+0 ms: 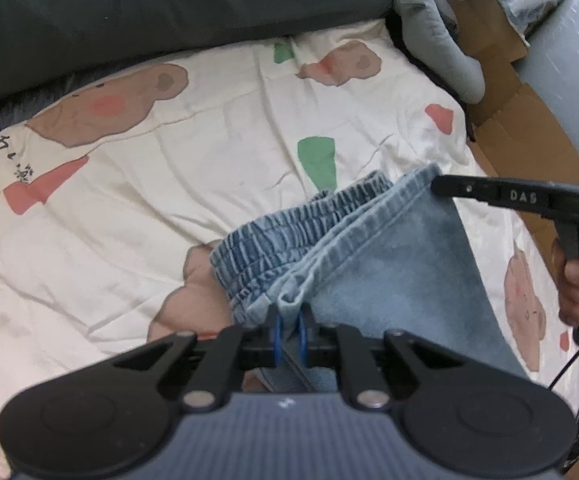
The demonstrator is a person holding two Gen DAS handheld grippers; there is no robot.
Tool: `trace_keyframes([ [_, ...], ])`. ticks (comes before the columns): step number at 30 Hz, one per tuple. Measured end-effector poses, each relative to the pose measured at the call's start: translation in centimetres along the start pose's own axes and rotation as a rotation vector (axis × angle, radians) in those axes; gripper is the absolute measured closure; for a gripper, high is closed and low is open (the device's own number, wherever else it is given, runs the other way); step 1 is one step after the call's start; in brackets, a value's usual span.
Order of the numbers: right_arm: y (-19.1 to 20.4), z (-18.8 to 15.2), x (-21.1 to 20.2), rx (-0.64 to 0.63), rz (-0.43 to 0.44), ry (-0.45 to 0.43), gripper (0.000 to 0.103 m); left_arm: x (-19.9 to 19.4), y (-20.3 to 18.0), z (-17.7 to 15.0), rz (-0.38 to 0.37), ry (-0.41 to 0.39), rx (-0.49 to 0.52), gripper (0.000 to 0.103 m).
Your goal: Fold clothes
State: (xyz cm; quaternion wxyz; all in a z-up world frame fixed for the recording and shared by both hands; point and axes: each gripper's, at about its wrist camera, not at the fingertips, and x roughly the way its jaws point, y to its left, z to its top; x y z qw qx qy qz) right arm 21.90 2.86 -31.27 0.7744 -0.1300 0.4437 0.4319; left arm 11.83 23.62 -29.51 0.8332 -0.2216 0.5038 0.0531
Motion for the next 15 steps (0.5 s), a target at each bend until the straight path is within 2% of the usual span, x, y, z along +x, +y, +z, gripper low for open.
trace_keyframes([
  [2,-0.3,0.0,0.1,0.005,0.016,0.007,0.082,-0.1,0.1,-0.1,0.012,0.0,-0.009,0.075],
  [3,-0.5,0.0,0.1,0.009,0.024,0.011,0.073,-0.2,0.2,-0.1,0.015,-0.001,-0.017,0.073],
  [5,-0.8,0.0,0.3,0.007,0.03,0.017,0.065,-0.3,0.5,-0.1,0.015,-0.001,-0.034,0.068],
  [13,-1.4,-0.5,2.4,0.042,0.092,0.049,0.063,1.0,2.0,-0.4,-0.068,0.006,-0.146,0.065],
  [14,-1.6,-0.6,2.5,0.058,0.096,0.043,0.064,1.1,2.0,-0.3,-0.072,0.006,-0.148,0.069],
  [15,-1.8,-0.7,2.5,0.074,0.104,0.035,0.071,1.0,1.8,-0.3,-0.074,0.001,-0.143,0.07],
])
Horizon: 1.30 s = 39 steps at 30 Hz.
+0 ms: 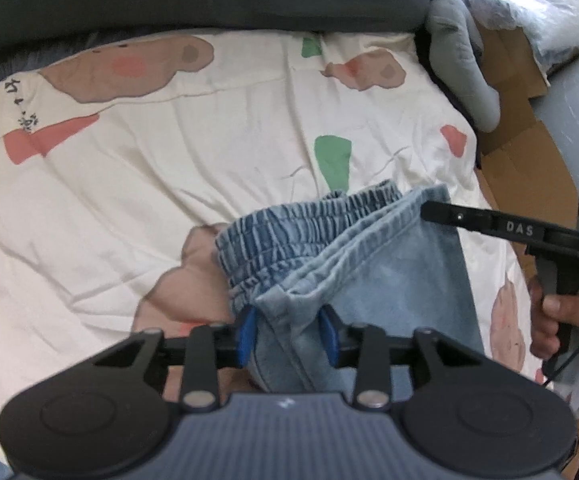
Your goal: Fold clothes
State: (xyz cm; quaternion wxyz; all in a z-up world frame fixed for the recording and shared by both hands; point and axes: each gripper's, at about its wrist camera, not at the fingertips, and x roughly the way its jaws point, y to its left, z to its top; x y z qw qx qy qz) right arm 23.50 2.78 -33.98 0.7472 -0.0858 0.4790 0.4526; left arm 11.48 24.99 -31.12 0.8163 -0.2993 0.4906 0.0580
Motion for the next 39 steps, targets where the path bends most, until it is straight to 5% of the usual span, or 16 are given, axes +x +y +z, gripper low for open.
trace_keyframes([
  [2,-0.3,0.0,-0.3,0.015,0.016,-0.019,0.092,-0.1,-0.4,-0.1,0.006,-0.011,0.021,0.075],
  [12,0.4,1.1,-2.9,-0.021,0.008,-0.073,0.095,-1.6,-2.6,0.9,0.012,-0.048,0.087,0.088],
  [15,0.1,1.3,-2.9,0.0,0.0,-0.053,0.095,-0.8,-2.5,1.0,0.033,0.01,0.083,0.086],
  [19,0.6,0.5,-1.9,-0.05,-0.012,0.035,0.096,-0.6,-1.6,0.4,0.058,0.039,0.054,0.069],
  [24,0.8,0.2,-1.9,-0.059,-0.024,0.027,0.088,-0.9,-0.2,-0.3,0.043,0.012,-0.014,0.057],
  [25,0.8,0.3,-1.9,-0.056,-0.035,0.024,0.082,-0.9,-0.1,-0.4,0.035,0.008,-0.027,0.056],
  [26,0.7,0.4,-1.9,-0.044,-0.045,0.018,0.063,-0.9,0.0,-0.4,0.024,0.007,-0.037,0.056],
  [27,0.6,0.5,-1.9,-0.033,-0.04,0.011,0.055,-0.8,0.1,-0.4,0.013,0.007,-0.048,0.056],
  [39,-2.3,0.2,1.2,0.155,0.127,0.024,0.049,0.2,-0.5,0.3,-0.031,-0.018,-0.072,0.06],
])
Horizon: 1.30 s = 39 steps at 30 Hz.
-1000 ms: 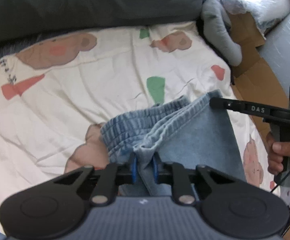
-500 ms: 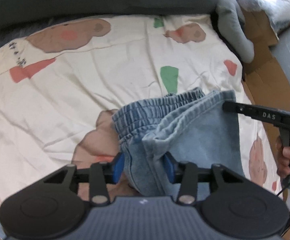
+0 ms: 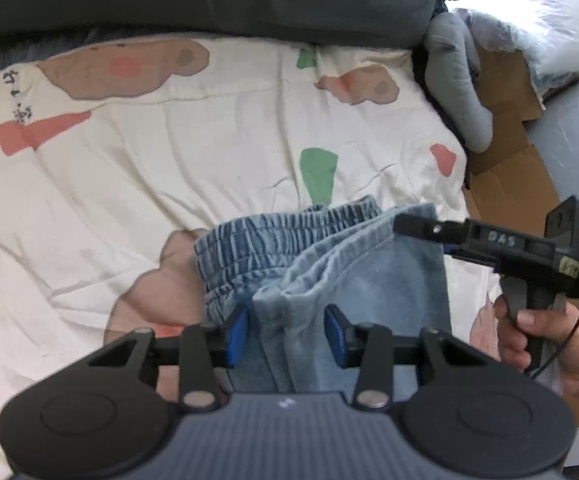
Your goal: Fold clothes
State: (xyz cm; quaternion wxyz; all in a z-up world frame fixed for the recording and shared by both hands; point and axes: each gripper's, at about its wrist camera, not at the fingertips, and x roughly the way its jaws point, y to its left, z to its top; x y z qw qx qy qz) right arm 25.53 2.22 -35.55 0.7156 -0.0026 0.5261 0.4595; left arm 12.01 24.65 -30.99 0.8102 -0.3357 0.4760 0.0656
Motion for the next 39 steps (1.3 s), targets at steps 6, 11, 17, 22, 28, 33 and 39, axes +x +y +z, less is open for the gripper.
trace_keyframes([
  [6,0.2,0.2,-0.5,-0.025,0.062,0.008,0.056,-0.2,-0.1,-0.2,-0.017,-0.029,-0.019,0.068],
  [11,1.1,1.1,-2.1,-0.106,0.105,0.037,0.056,-0.7,-0.5,-0.3,-0.027,-0.05,-0.017,0.069],
  [17,2.5,1.3,-2.3,-0.239,0.036,0.056,0.084,-0.7,-0.1,-0.2,-0.028,-0.051,-0.016,0.081],
  [22,3.1,1.2,-2.7,-0.308,-0.006,0.044,0.089,-1.5,-1.2,0.2,-0.023,-0.065,0.039,0.083],
  [28,2.8,2.1,-4.0,-0.285,-0.058,0.016,0.09,-1.5,-1.9,1.9,-0.04,-0.077,0.051,0.083],
  [33,3.2,2.9,-4.3,-0.262,-0.1,-0.008,0.09,-0.7,-1.4,3.4,-0.029,-0.058,0.022,0.083],
  [39,4.9,2.5,-2.1,-0.277,-0.162,0.025,0.091,0.9,0.8,3.1,-0.002,-0.001,-0.02,0.083],
])
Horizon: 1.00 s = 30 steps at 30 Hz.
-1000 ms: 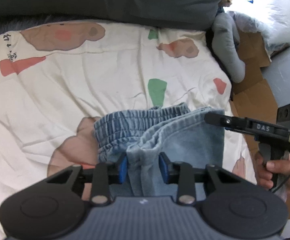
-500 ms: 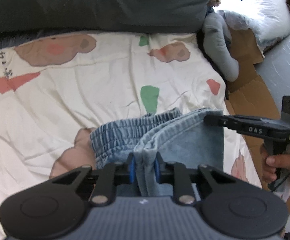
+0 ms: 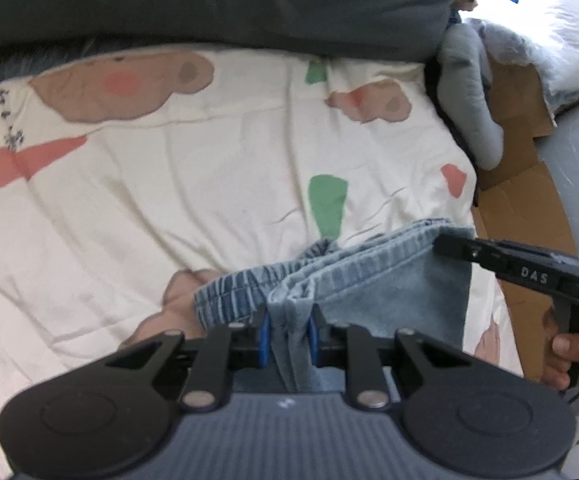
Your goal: Fold clothes
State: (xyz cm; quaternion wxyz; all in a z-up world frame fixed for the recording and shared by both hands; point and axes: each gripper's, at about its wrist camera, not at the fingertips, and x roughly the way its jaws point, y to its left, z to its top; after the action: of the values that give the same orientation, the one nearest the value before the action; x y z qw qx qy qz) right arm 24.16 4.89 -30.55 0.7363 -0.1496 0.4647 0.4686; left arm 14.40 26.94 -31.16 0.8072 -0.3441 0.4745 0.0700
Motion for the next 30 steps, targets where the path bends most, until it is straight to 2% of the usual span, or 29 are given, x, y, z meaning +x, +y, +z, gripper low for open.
trace_keyframes([
  [4,1.1,-0.1,1.0,-0.001,-0.036,0.011,0.087,0.5,1.1,0.0,-0.011,0.013,-0.02,0.081],
  [7,1.4,0.0,0.7,-0.002,-0.069,-0.001,0.078,-0.2,1.1,0.3,-0.013,0.01,-0.019,0.074],
  [8,1.5,0.2,0.2,-0.01,-0.074,-0.011,0.072,-0.8,0.9,0.2,0.009,-0.007,0.002,0.07],
  [9,1.5,0.4,-0.3,-0.019,-0.078,-0.022,0.065,-1.4,0.6,0.1,0.025,-0.026,0.024,0.071],
  [10,1.5,0.5,-0.9,-0.025,-0.075,-0.035,0.064,-2.0,0.4,0.1,0.04,-0.043,0.044,0.073],
  [13,1.7,0.8,-2.7,-0.051,-0.078,-0.068,0.064,-3.5,-0.1,0.2,0.032,-0.078,0.067,0.074],
  [16,2.2,0.8,-3.5,-0.063,-0.044,-0.081,0.064,-4.5,-1.2,0.5,0.011,-0.11,0.106,0.078],
  [20,3.5,0.1,-2.2,-0.083,0.01,-0.032,0.073,-3.8,-2.9,0.6,-0.023,-0.087,0.159,0.08],
  [24,4.5,-1.1,-0.1,-0.083,-0.003,-0.013,0.074,-2.1,-3.6,0.4,-0.036,-0.061,0.197,0.081],
  [28,4.9,-1.6,1.1,-0.082,-0.021,-0.019,0.079,-0.4,-3.3,0.0,0.007,-0.033,0.234,0.086],
  [29,4.9,-1.6,1.4,-0.079,-0.023,-0.02,0.079,0.0,-3.1,0.0,0.021,-0.026,0.236,0.093],
  [30,5.0,-1.7,1.7,-0.076,-0.025,-0.021,0.079,0.4,-2.8,0.0,0.024,-0.019,0.234,0.093],
])
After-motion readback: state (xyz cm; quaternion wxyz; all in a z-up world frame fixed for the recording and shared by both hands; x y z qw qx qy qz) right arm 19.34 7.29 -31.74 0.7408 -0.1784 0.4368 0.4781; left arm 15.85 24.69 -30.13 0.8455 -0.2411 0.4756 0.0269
